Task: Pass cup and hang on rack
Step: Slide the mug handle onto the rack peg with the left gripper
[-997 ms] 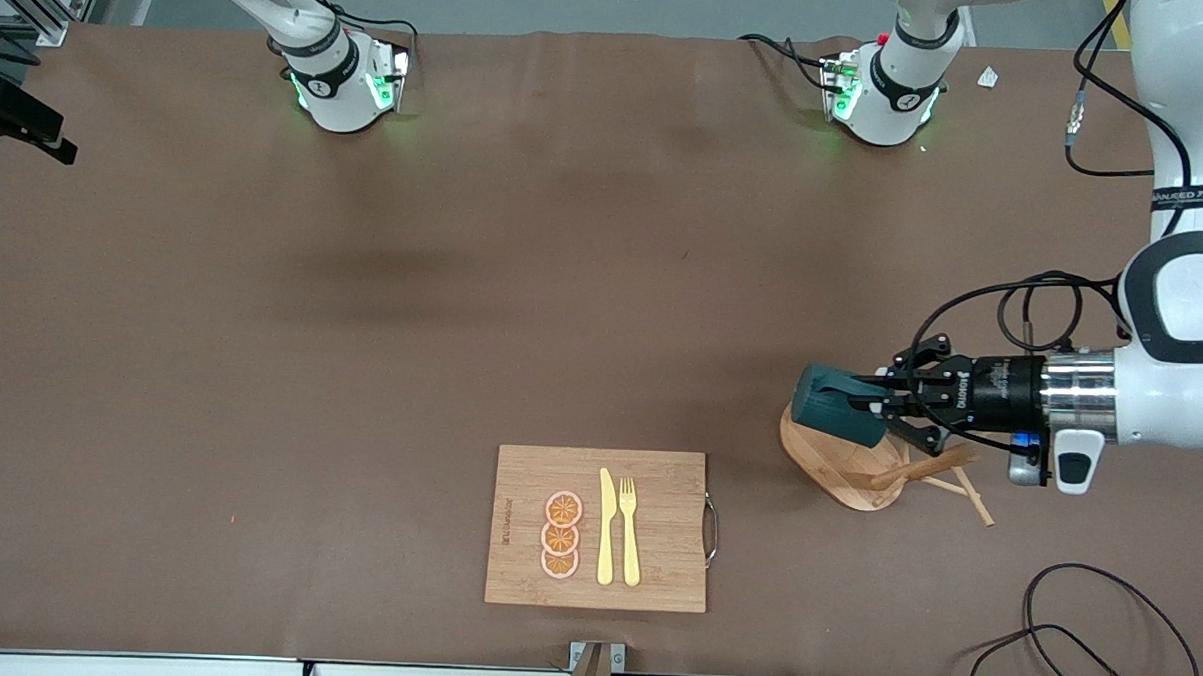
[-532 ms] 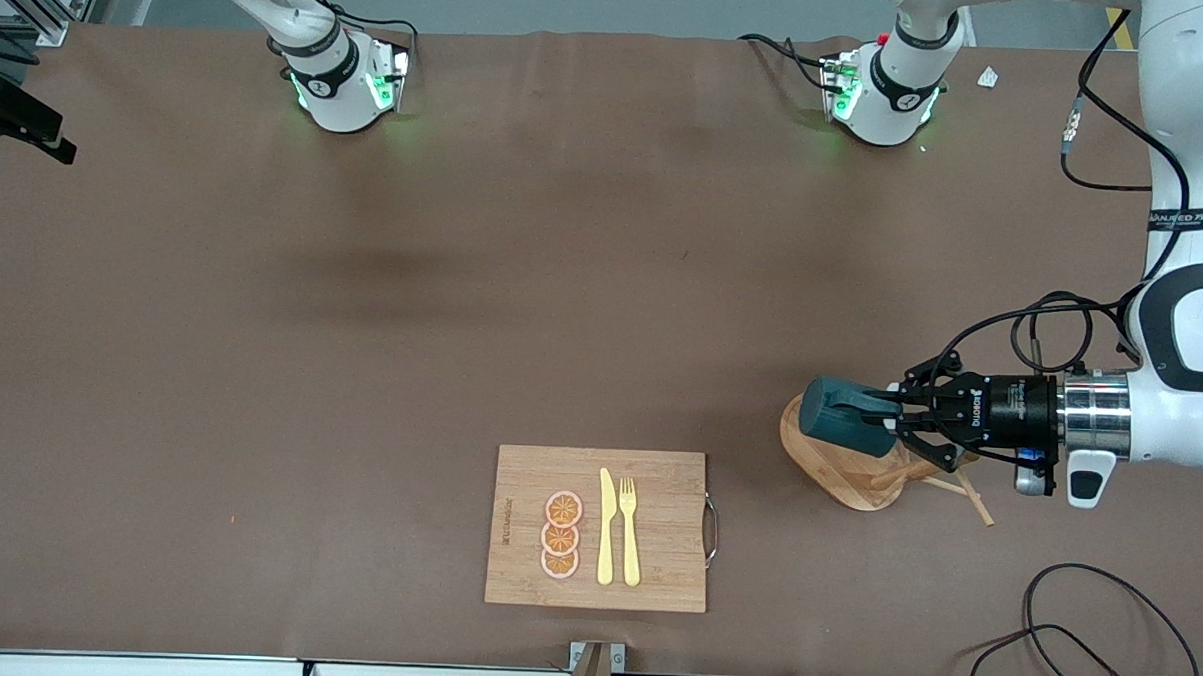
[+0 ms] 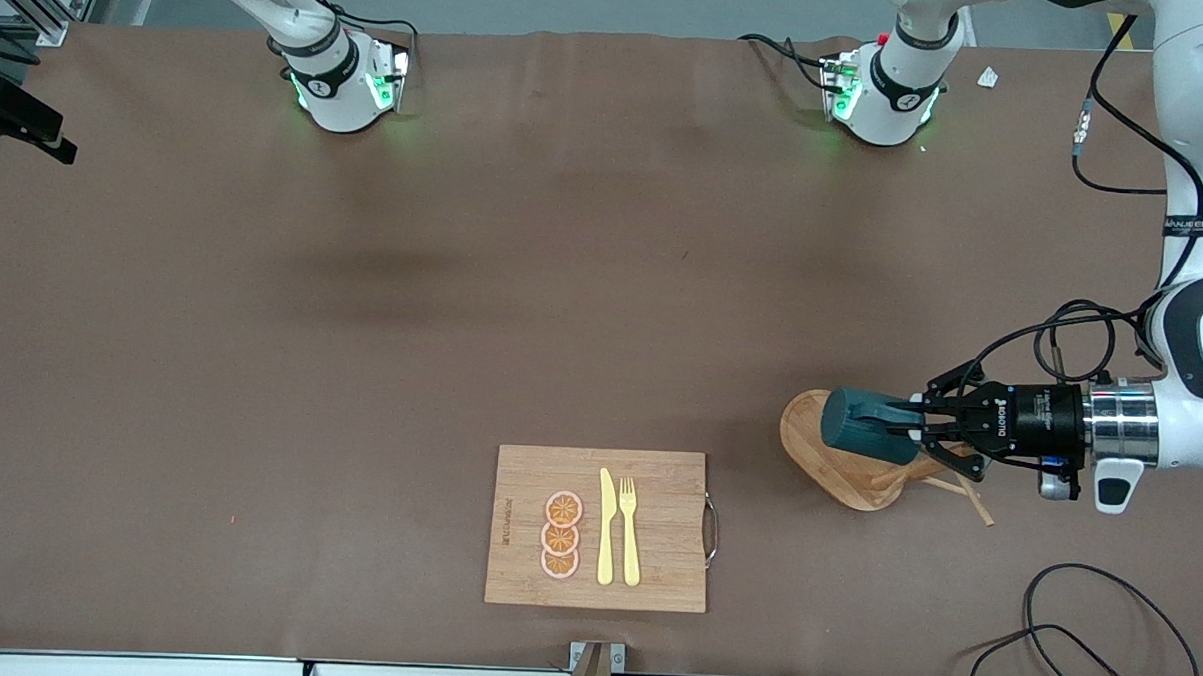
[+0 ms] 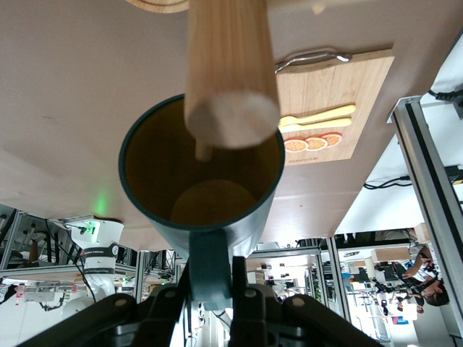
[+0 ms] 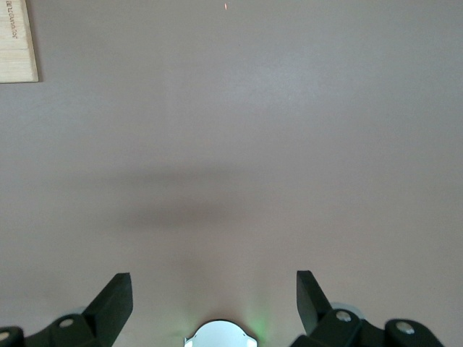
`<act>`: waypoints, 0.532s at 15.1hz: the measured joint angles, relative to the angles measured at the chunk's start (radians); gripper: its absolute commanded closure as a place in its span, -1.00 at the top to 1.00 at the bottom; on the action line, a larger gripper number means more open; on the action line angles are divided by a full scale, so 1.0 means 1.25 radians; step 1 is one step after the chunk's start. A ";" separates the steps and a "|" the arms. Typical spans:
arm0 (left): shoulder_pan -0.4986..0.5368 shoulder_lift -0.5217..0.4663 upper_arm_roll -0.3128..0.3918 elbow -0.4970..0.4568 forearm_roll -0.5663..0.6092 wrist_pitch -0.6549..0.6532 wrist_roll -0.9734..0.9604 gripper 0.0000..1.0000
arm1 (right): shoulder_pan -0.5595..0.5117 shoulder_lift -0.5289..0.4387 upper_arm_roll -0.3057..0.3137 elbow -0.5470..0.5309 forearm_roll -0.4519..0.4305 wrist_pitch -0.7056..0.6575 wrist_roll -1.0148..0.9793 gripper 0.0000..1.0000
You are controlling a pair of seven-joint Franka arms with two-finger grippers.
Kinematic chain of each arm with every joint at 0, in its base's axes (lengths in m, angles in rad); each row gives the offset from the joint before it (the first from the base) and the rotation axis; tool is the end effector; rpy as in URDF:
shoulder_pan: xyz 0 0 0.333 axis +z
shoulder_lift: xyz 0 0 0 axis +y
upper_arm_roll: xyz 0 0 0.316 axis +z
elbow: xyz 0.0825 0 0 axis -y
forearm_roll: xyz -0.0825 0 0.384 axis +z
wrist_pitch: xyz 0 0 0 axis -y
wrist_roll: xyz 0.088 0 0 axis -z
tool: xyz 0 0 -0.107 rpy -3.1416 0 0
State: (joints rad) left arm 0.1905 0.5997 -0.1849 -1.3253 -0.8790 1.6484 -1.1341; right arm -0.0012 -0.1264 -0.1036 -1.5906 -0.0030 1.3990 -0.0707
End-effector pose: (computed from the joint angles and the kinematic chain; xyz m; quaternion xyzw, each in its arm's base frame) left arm 0.7047 -0.0429 0.4116 0.6824 0.5524 -0.3481 0.3287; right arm 0.4929 -0.0562 0.6669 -0.9993 0.0166 0.0324 0.0079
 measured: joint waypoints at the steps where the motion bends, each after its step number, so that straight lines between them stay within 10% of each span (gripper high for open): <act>1: 0.006 0.002 0.000 0.000 0.000 0.000 0.004 -0.97 | 0.000 0.000 0.000 0.000 0.000 0.000 0.000 1.00; 8: 0.027 0.017 0.000 0.000 0.000 0.000 0.034 -0.96 | 0.000 0.000 0.000 0.000 0.000 0.000 0.000 1.00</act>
State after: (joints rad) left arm 0.2241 0.6205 -0.1851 -1.3252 -0.8790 1.6484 -1.0911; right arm -0.0012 -0.1264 -0.1034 -1.5902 -0.0028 1.3989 -0.0711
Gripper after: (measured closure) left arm 0.793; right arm 0.000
